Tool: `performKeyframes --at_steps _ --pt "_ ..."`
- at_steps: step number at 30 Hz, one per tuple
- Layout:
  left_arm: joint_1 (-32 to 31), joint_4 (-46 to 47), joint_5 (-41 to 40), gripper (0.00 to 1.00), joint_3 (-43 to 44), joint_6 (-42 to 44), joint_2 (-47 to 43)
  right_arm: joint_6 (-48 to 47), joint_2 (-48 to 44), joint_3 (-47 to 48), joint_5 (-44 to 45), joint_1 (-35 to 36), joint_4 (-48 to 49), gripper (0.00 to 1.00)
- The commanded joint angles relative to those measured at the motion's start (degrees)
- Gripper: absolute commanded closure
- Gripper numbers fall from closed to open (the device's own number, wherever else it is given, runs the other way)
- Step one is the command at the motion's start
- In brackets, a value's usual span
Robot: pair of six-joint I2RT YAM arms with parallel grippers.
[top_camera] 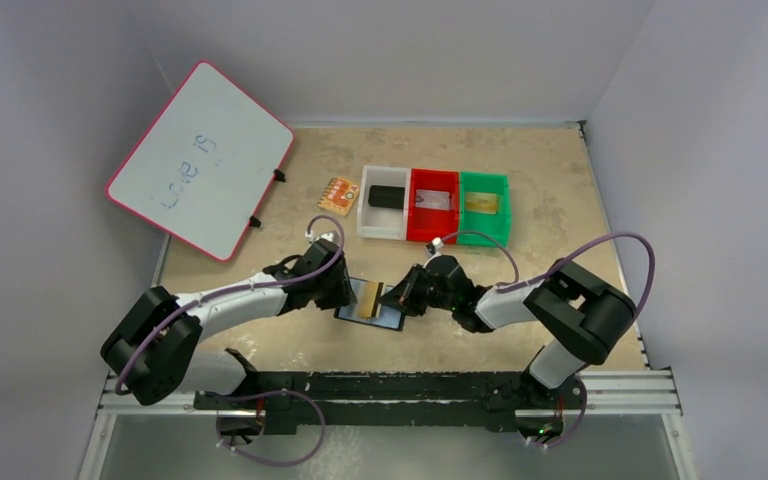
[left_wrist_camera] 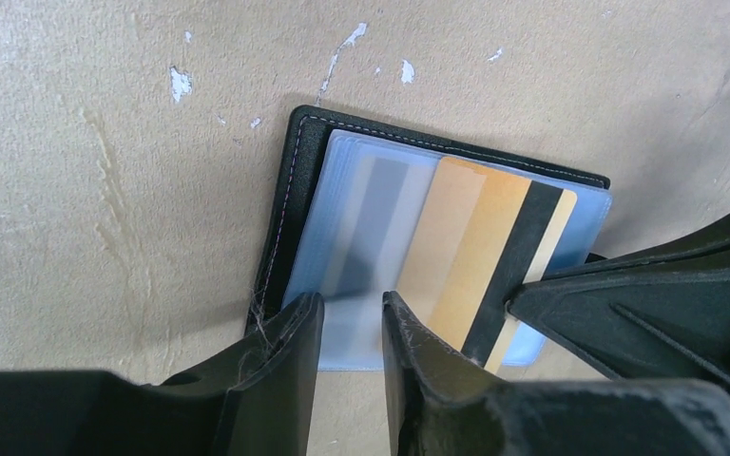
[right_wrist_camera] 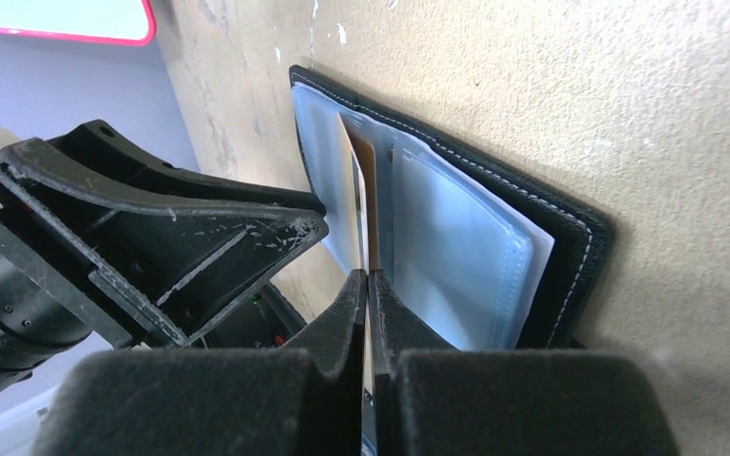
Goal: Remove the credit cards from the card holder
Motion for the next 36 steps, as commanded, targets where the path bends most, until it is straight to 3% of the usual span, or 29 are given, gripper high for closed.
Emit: performKeyframes --at_steps 1,4,12,24,36 --pt "-0.49 -3.16 -2.08 0.66 1.24 0.58 -1.72 -0.90 -1.64 0.23 2.54 -0.40 -3.33 1.00" --pt "-0.55 -3.39 -2.85 0.58 2.50 0.49 -4.11 -1.45 -1.57 1.24 2.80 -0.40 -5.62 1.00" --pt "-0.69 1.79 3.42 0.54 4.83 1.63 -3.26 -1.60 -0.73 1.76 2.56 -0.40 -6.24 1.00" --pt "-2.69 2.06 3.40 0.64 3.00 0.20 4.81 -1.80 0.57 2.34 1.56 -0.40 -4.51 1.00" --pt "-3.59 1.39 3.46 0.76 1.46 0.68 5.51 -0.66 2.83 1.47 -0.62 -1.00 4.44 0.88"
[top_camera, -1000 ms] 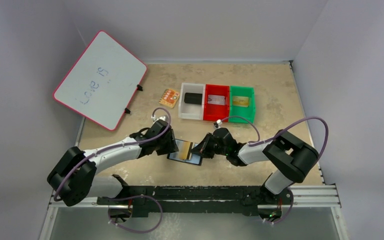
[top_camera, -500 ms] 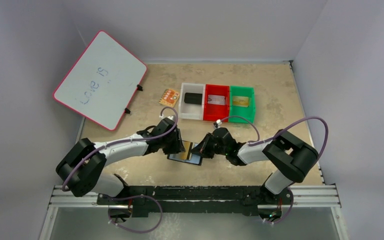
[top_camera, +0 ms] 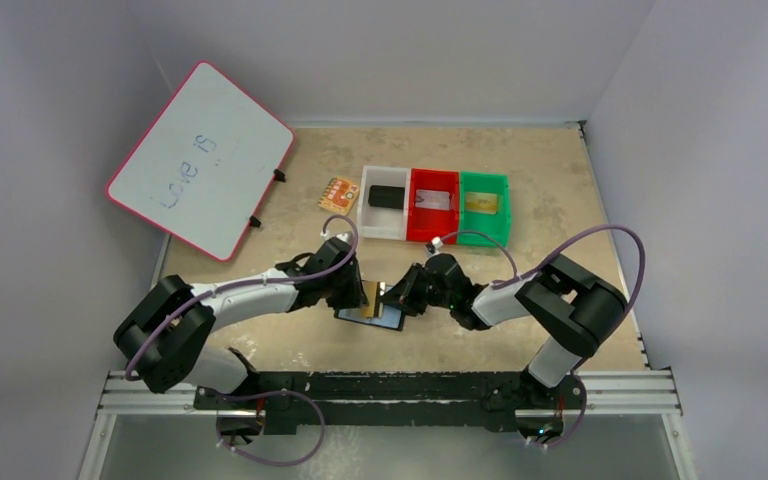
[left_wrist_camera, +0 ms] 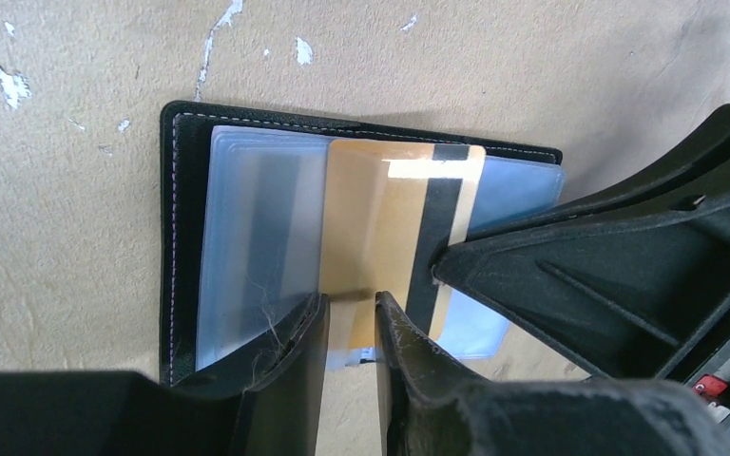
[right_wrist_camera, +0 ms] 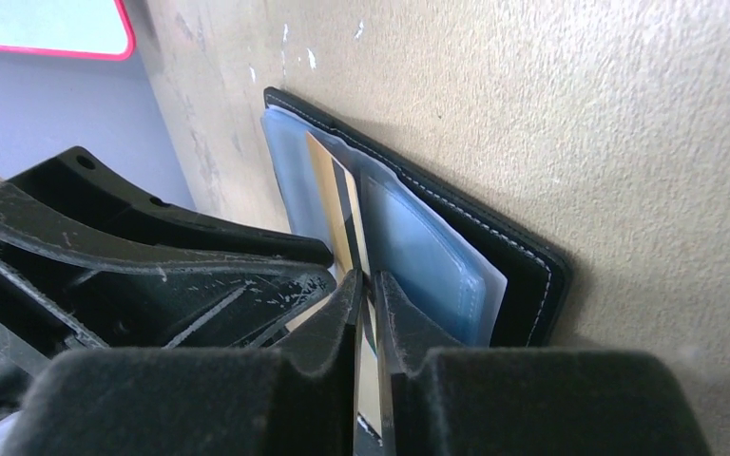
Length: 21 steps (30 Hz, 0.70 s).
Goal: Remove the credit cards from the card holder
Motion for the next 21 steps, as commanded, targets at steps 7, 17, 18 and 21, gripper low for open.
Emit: performKeyframes --at_steps 7,17,18,21 --pt "-0.83 -0.92 -0.48 0.76 -1.40 0.54 1.08 -0.40 0.69 0.31 -2.15 -1.06 7.39 0.84" --pt "-0.79 -1.78 -2.33 0.75 -0.96 0.14 -0.67 -4.47 -3.78 2.84 1.86 -1.10 -5.34 1.00" --pt "-0.83 -1.68 -2.48 0.73 -0.90 0.10 -1.16 -5.44 -4.78 3.35 2.52 -1.09 -7.56 1.00" --pt "-0.79 -1.71 -2.82 0.70 -0.23 0.10 -2.55 -8.01 -7.94 4.33 4.61 -1.09 -12.61 1.00"
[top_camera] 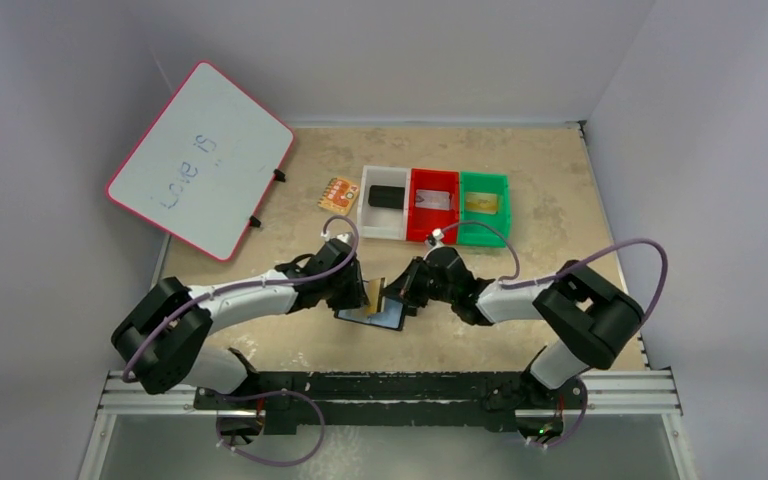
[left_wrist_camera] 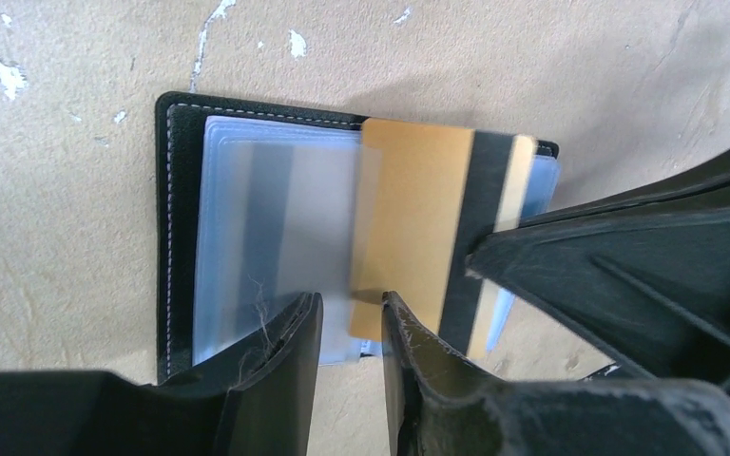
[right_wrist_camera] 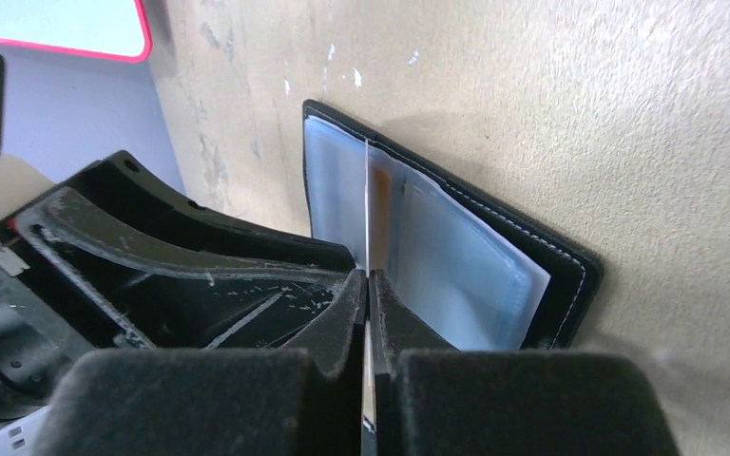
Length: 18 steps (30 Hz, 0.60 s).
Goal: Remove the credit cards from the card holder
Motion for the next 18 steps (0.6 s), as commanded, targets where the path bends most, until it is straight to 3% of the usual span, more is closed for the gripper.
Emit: performKeyframes --at_steps 1,11,14,18 --pt "-0.36 -1.75 -2.28 0.70 0.09 0.18 -2.61 -5.01 -5.66 2.60 4.61 -0.25 -9.18 1.00" --pt "-0.37 -3.08 -5.90 0.60 1.74 -0.26 -9.78 -20.15 -19.98 1.38 12.10 -0.26 -11.50 1.00" --pt "-0.37 -3.96 -8.48 0.53 1.87 -0.62 -13.10 -34.83 -26.83 0.41 13.22 -0.17 -7.36 1.00" --pt "-0.37 -5.59 -15.06 0.33 1.28 -1.70 -20.18 -51.30 -37.08 -0.04 13.42 -0.17 -6.81 1.00"
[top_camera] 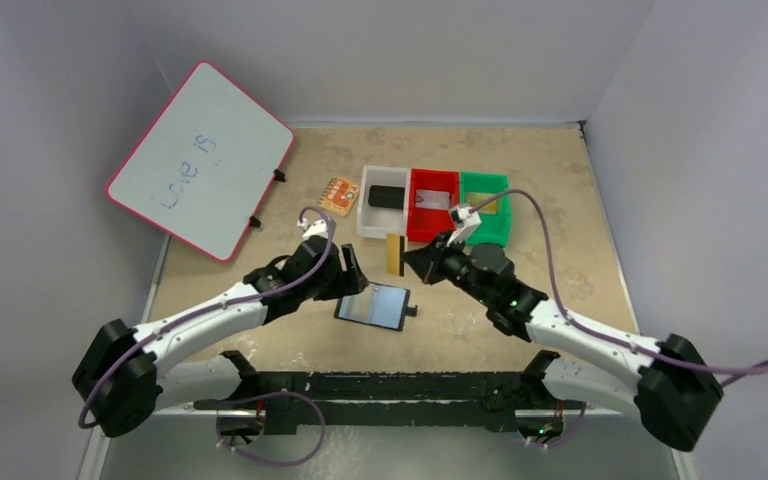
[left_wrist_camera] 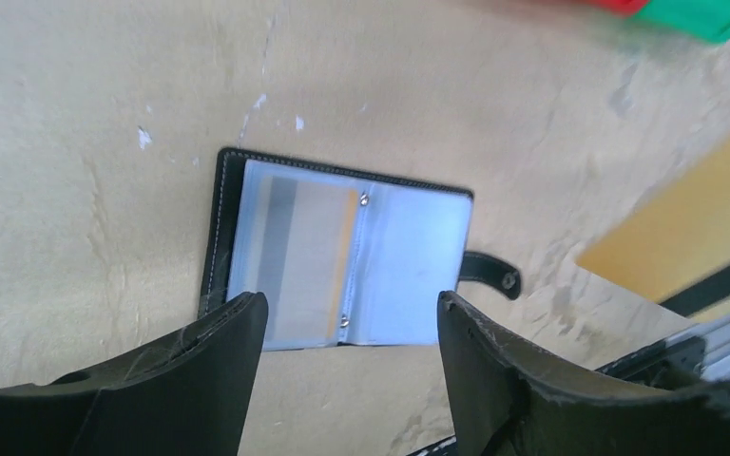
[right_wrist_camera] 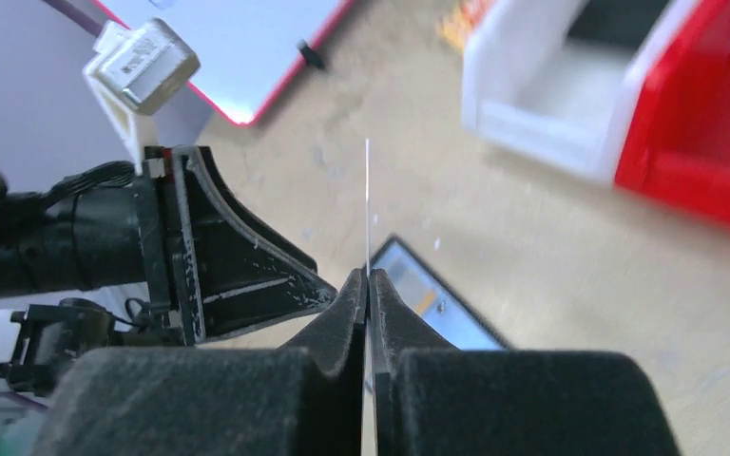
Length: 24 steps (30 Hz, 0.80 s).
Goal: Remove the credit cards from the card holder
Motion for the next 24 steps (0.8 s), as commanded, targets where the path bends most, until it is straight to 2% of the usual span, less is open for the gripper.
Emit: performKeyframes --at_steps 1,7,9,11,15,17,24 --pt "-0.14 -1.45 -9.19 0.31 1.35 -1.25 -8.32 -24.79 -10.50 -0.17 3.56 -0.18 3.72 1.00" --pt "-0.09 -8.00 -18.70 0.26 3.53 -1.25 -15.72 -50.02 -19.13 1.72 12.39 -0.17 -1.72 1.00" --pt "-0.09 -9.41 -21.19 0.24 3.78 -1.55 -17.73 -54.40 -18.73 3.14 15.95 -0.17 -4.33 1.00" --pt "-0.09 -10.70 -23.34 0.22 3.82 -1.95 -19.58 -59.33 -17.23 4.81 23.56 -0.17 -5.48 1.00" --pt "-0.09 -12.09 -26.08 0.20 4.28 -1.86 -21.46 -71.03 -13.15 6.08 33.03 -0.69 -2.14 1.00" --pt "-0.09 -12.72 -26.58 0.20 4.87 -1.39 -21.35 -75.76 -11.22 6.94 32.56 -2.70 -2.34 1.00" --pt "-0.09 -13.73 -26.31 0.19 5.28 -1.25 -20.29 -80.99 -8.23 11.30 18.01 -18.91 -7.85 1.00"
